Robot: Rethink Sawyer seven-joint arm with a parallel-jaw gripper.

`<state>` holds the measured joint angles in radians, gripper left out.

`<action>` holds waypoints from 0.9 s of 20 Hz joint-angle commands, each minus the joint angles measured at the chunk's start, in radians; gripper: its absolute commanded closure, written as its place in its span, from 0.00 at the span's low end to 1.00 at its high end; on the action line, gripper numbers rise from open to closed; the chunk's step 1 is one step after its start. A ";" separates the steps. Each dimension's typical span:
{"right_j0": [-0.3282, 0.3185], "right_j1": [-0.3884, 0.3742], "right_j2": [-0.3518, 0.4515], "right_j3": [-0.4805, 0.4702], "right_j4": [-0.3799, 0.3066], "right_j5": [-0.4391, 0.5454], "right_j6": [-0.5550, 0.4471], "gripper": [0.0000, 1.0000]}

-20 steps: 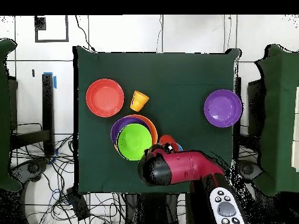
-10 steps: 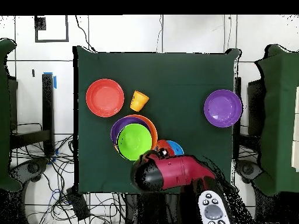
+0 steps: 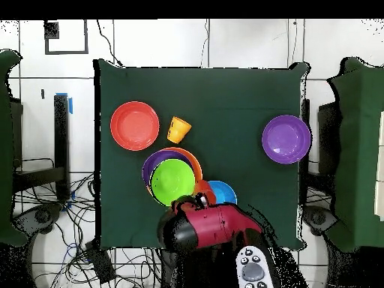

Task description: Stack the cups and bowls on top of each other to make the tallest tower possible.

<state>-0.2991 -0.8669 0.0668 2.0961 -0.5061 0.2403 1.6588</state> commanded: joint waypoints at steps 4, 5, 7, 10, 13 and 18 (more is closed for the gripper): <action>0.070 0.057 -0.003 0.053 0.038 -0.061 0.207 1.00; 0.078 0.053 -0.002 0.053 0.045 -0.056 0.216 1.00; 0.103 0.053 -0.008 0.044 0.056 -0.041 0.233 1.00; 0.133 0.053 -0.014 0.033 0.071 -0.034 0.256 1.00; 0.167 0.048 -0.018 0.028 0.090 -0.024 0.279 1.00; 0.226 0.063 -0.041 0.000 0.121 -0.009 0.309 1.00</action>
<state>-0.1290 -0.8526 0.0062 2.1029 -0.4380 0.2093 1.7963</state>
